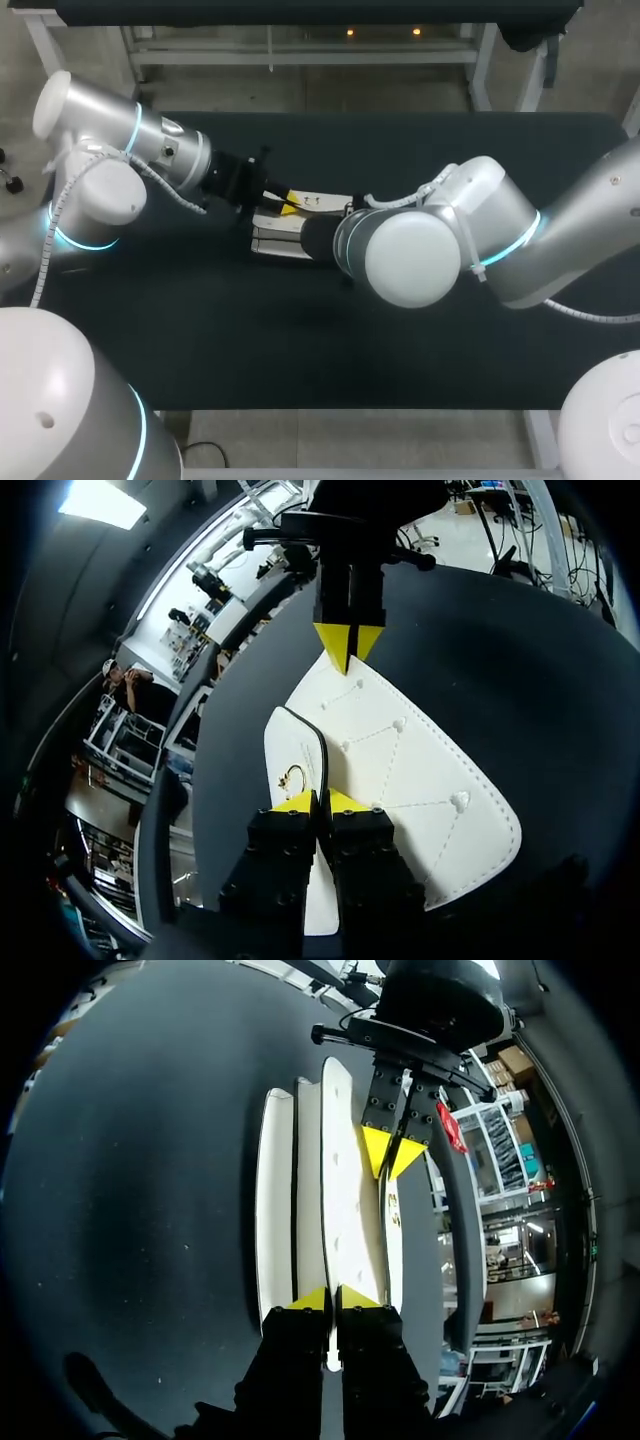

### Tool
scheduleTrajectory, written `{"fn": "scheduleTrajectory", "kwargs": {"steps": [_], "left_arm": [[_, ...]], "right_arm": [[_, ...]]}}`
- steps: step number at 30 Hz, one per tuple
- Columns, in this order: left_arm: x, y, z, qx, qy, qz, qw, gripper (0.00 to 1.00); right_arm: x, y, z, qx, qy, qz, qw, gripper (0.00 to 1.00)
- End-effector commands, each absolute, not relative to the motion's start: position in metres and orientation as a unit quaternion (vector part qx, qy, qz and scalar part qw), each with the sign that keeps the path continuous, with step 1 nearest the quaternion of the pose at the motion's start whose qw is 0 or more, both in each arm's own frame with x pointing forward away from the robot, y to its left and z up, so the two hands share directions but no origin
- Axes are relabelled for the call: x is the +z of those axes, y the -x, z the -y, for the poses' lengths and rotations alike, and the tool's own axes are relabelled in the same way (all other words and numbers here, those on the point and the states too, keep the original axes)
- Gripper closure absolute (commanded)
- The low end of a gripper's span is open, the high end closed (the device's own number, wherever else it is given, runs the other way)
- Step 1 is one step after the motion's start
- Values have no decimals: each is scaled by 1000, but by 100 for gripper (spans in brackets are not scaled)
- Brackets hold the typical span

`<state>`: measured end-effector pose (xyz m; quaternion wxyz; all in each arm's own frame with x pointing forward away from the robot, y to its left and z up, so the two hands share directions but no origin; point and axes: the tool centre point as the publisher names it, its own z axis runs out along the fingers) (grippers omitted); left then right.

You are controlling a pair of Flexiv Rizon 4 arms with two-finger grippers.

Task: Pick up the bag, open it, inspect its contents, close it, and place it on the opposite side

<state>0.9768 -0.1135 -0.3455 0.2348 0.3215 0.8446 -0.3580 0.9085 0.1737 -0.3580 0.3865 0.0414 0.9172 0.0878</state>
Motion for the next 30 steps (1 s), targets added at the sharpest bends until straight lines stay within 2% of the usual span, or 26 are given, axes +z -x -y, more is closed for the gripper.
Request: {"fn": "scheduleTrajectory", "kwargs": {"steps": [1, 11, 12, 13, 14, 15, 16, 24, 25, 27, 28, 29, 30], "left_arm": [[-350, -982, 120, -353, -320, -848, 233, 100], [-347, -985, 123, -359, -296, -851, 244, 100], [-346, -985, 124, -360, -297, -850, 244, 77], [-345, -985, 124, -360, -297, -850, 245, 60], [-344, -985, 124, -365, -297, -848, 245, 22], [-343, -986, 123, -365, -297, -847, 246, 3], [-342, -987, 121, -364, -296, -848, 248, 0], [-316, -985, 108, -407, -292, -831, 242, 0], [-313, -984, 108, -413, -290, -829, 241, 0], [-309, -983, 107, -418, -290, -827, 239, 0], [-307, -982, 106, -420, -289, -826, 239, 0], [-306, -982, 106, -425, -290, -824, 237, 0], [-304, -982, 106, -425, -288, -825, 238, 0]], "right_arm": [[-362, -904, -166, 93, -43, -893, 439, 100], [-362, -904, -166, 93, -43, -893, 439, 100], [-362, -904, -166, 93, -43, -893, 439, 100], [-362, -904, -166, 93, -43, -893, 439, 100], [-362, -904, -166, 93, -43, -893, 439, 100], [-362, -904, -166, 93, -43, -893, 439, 100], [-362, -904, -166, 93, -43, -893, 439, 100], [-360, -903, -167, 99, -39, -892, 440, 100], [-359, -903, -168, 99, -37, -892, 440, 91], [-359, -902, -168, 101, -36, -892, 440, 61], [-359, -901, -168, 101, -36, -891, 440, 51], [-359, -901, -168, 102, -35, -891, 441, 5], [-359, -901, -167, 102, -35, -891, 441, 0]]}}
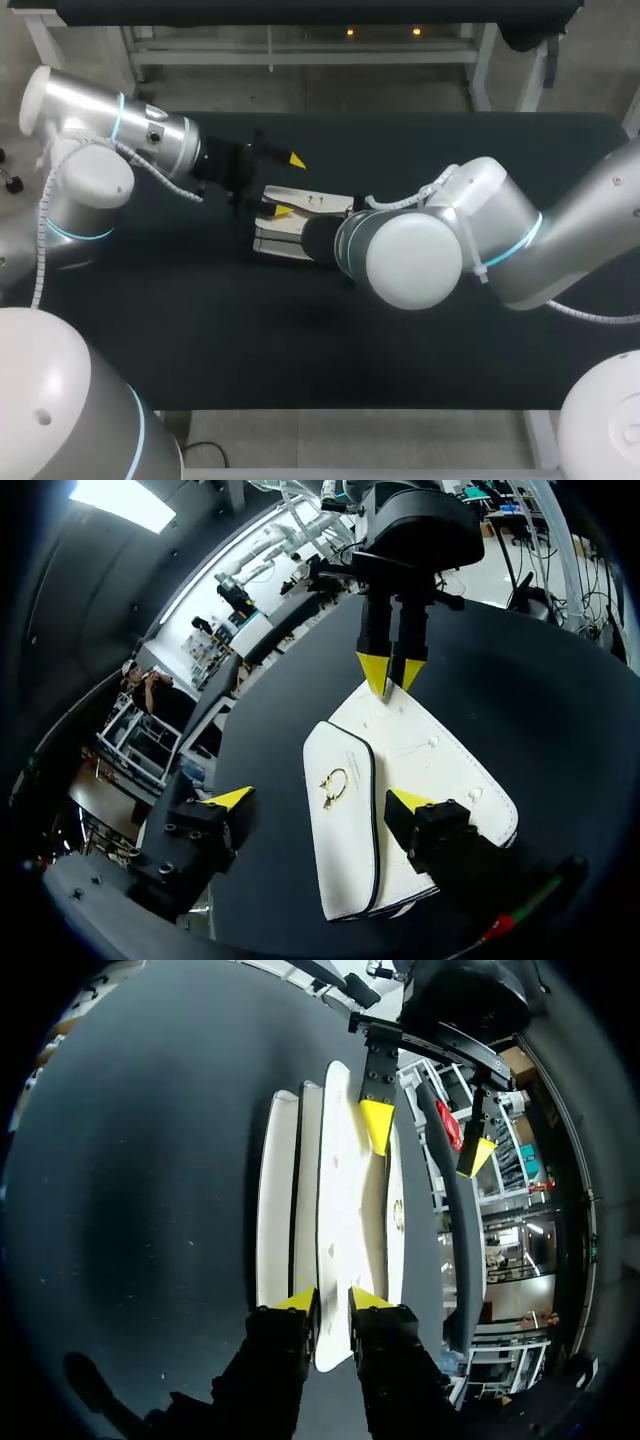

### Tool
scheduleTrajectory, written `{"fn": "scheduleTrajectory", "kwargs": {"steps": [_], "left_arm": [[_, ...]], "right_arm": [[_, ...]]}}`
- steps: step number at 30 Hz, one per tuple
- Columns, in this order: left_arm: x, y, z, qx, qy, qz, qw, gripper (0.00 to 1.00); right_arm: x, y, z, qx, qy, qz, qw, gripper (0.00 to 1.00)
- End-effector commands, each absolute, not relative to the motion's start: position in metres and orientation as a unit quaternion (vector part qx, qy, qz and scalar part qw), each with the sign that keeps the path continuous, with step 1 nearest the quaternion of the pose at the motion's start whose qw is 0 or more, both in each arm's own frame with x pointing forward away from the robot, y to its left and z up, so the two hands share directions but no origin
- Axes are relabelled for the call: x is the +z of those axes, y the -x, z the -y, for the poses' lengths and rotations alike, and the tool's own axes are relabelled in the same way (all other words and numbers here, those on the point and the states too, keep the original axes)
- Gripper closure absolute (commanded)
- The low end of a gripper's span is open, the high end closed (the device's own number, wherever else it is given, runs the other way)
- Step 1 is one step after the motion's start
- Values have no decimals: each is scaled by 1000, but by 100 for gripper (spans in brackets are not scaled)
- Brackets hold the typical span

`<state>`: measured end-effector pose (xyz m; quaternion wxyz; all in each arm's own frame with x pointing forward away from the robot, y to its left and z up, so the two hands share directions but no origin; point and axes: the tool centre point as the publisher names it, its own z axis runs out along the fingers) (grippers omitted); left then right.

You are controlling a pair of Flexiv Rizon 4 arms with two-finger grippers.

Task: Pick up the bag, open it, inspect its contents, close it, and place it on the opposite side

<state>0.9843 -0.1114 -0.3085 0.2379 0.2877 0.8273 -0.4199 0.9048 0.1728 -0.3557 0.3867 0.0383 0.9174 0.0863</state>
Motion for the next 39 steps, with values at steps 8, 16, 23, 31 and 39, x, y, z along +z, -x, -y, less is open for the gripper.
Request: {"fn": "scheduleTrajectory", "kwargs": {"steps": [8, 16, 23, 31, 39], "left_arm": [[-287, -980, 104, -439, -264, -828, 229, 0], [-267, -973, 101, -442, -231, -843, 202, 0], [-253, -963, 99, -402, -186, -879, 179, 0], [-248, -953, 92, -361, -148, -912, 124, 0], [-245, -945, 79, -312, -104, -942, 72, 0]], "right_arm": [[-347, -895, -164, 114, -32, -890, 441, 0], [-323, -892, -157, 134, -23, -913, 384, 0], [-300, -895, -146, 151, -22, -924, 351, 0], [-283, -899, -140, 142, -10, -939, 312, 0], [-272, -906, -130, 101, 2, -959, 266, 0]]}}
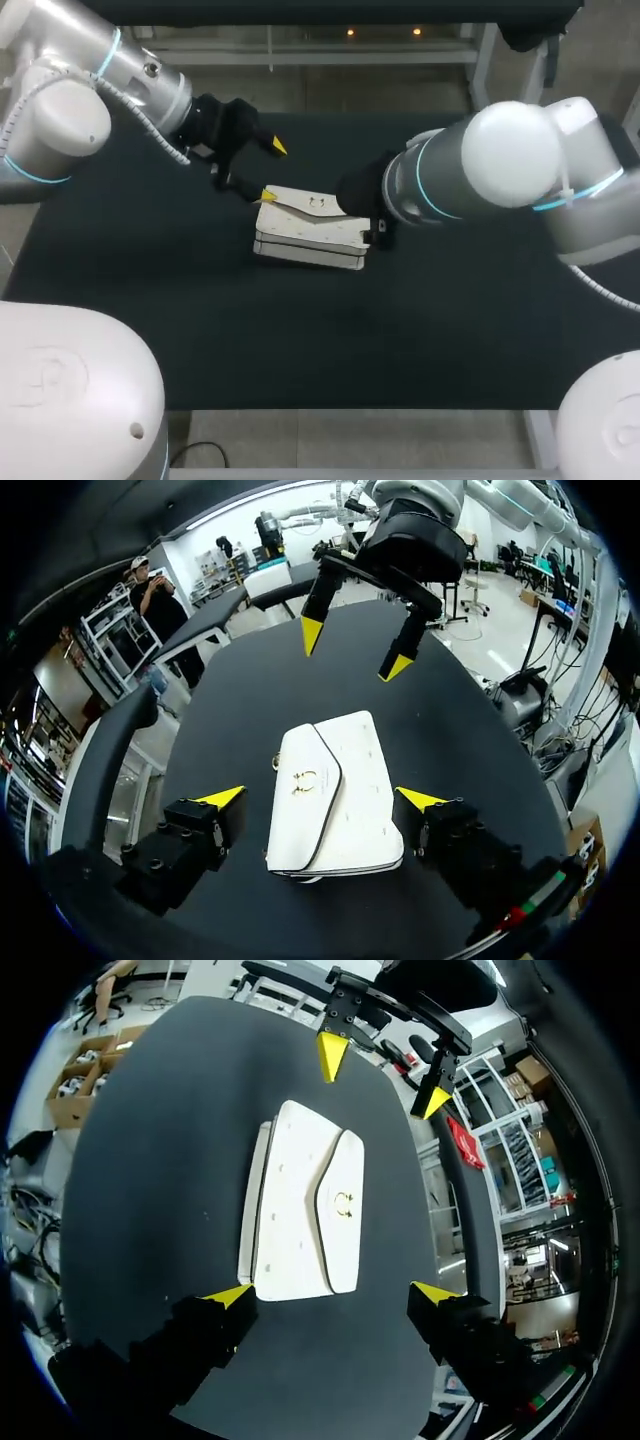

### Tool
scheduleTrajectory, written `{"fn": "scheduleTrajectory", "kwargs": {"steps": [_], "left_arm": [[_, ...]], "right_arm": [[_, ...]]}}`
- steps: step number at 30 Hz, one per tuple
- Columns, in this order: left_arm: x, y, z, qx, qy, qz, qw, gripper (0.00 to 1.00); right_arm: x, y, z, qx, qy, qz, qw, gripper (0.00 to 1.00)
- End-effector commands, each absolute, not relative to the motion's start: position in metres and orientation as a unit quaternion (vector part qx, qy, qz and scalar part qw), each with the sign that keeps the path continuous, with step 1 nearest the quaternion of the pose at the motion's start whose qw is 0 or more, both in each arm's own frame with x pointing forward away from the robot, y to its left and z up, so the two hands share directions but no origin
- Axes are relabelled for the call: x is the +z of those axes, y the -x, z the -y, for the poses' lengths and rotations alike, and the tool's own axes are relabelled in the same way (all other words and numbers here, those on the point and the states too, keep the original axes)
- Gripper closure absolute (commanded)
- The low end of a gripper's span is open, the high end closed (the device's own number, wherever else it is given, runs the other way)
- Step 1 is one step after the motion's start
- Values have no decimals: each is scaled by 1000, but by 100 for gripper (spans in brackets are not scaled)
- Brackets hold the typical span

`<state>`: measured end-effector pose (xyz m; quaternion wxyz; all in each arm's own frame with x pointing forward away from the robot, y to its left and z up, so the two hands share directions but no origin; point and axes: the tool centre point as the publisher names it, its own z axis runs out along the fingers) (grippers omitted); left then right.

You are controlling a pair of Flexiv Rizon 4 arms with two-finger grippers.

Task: Pick up the bag, open it, inspect its contents, close it, and place it on the opposite side

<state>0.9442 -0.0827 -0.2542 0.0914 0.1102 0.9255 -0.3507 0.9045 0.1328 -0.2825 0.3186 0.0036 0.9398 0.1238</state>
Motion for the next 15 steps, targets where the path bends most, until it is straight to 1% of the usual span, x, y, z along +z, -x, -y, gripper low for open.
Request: {"fn": "scheduleTrajectory", "kwargs": {"steps": [1, 4, 15], "left_arm": [[-245, -943, 78, -311, -98, -943, 69, 0], [-247, -938, 73, -276, -75, -956, 61, 0], [-247, -938, 73, -276, -75, -956, 61, 0]], "right_arm": [[-271, -907, -129, 95, 1, -960, 262, 0], [-264, -907, -124, 86, 11, -968, 236, 0], [-264, -907, -124, 86, 11, -968, 236, 0]]}}
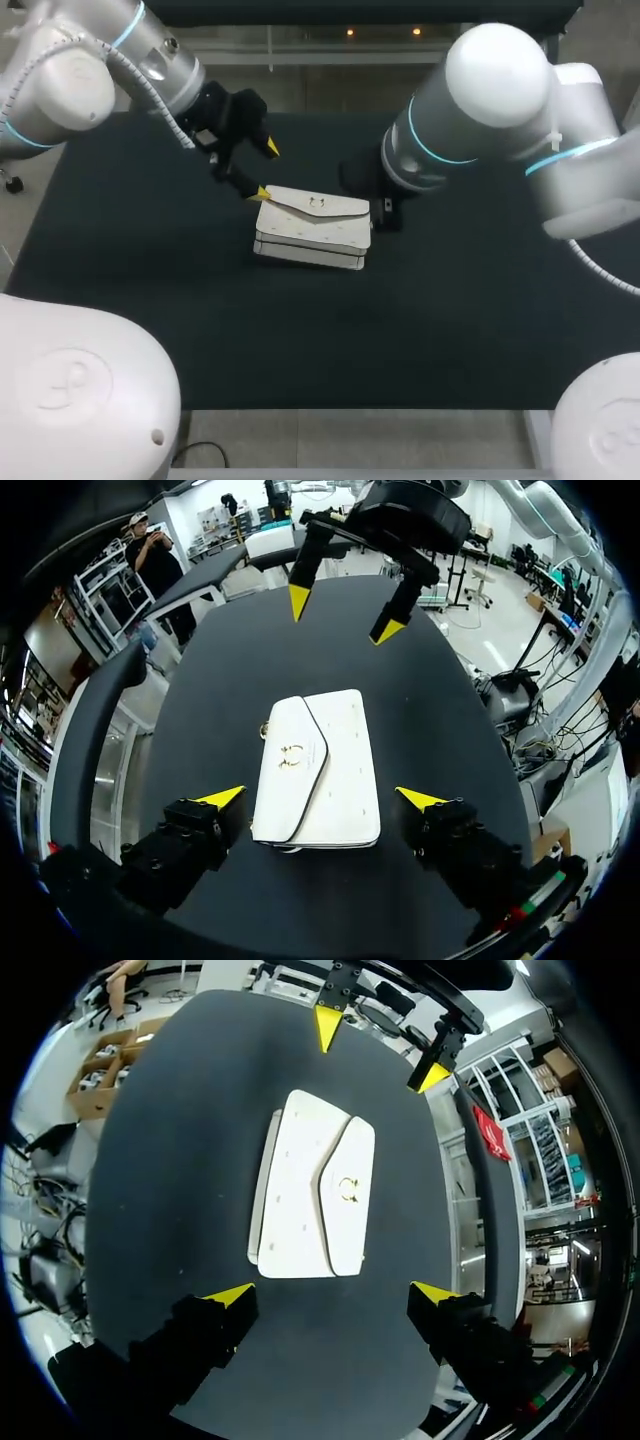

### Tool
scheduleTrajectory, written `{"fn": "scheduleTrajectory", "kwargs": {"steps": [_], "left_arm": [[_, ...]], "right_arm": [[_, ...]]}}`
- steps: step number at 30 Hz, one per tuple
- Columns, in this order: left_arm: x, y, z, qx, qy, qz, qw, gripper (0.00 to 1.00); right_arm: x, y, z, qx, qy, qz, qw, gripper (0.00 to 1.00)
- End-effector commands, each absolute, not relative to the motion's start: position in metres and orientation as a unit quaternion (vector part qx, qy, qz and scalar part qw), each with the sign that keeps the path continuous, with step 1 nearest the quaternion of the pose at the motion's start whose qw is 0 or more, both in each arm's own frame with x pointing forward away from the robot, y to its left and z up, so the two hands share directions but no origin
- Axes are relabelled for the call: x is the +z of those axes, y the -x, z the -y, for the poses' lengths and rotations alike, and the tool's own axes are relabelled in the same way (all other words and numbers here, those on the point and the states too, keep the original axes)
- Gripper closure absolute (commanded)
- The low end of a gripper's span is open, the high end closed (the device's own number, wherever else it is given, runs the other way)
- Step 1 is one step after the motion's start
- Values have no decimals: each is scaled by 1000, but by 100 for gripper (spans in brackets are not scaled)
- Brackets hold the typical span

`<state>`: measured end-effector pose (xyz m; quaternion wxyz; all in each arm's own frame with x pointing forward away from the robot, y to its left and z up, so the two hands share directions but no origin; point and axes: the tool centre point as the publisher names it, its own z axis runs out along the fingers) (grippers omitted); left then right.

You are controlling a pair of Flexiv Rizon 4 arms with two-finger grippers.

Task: Pick up the bag, open it, inspect its contents, close it, and place it on the opposite side

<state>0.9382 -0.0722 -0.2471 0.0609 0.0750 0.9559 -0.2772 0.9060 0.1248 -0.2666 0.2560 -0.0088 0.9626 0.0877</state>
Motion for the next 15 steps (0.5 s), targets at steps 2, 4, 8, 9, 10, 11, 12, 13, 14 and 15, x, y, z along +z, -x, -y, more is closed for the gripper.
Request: {"fn": "scheduleTrajectory", "kwargs": {"steps": [2, 4, 8, 9, 10, 11, 12, 13, 14, 15], "left_arm": [[-247, -938, 73, -276, -75, -956, 61, 0], [-247, -938, 73, -276, -75, -956, 61, 0], [-244, -943, 80, -291, -74, -953, 41, 0], [-241, -946, 85, -290, -77, -953, 38, 0], [-238, -948, 88, -291, -75, -953, 31, 0], [-232, -951, 91, -300, -53, -952, 16, 0], [-228, -955, 94, -302, -16, -953, 22, 0], [-228, -955, 93, -304, 5, -952, 25, 0], [-224, -957, 94, -313, 23, -949, 10, 0], [-220, -957, 94, -315, 55, -947, 3, 0]], "right_arm": [[-264, -907, -124, 86, 11, -968, 236, 0], [-264, -907, -124, 86, 11, -968, 236, 0], [-264, -907, -124, 86, 11, -968, 236, 0], [-262, -909, -127, 87, 12, -968, 235, 0], [-259, -912, -128, 88, 10, -969, 233, 0], [-255, -916, -128, 88, -3, -971, 222, 0], [-252, -920, -127, 92, -13, -973, 213, 0], [-248, -922, -125, 99, -21, -974, 201, 0], [-245, -924, -123, 103, -37, -975, 191, 0], [-242, -926, -121, 107, -45, -977, 179, 0]]}}
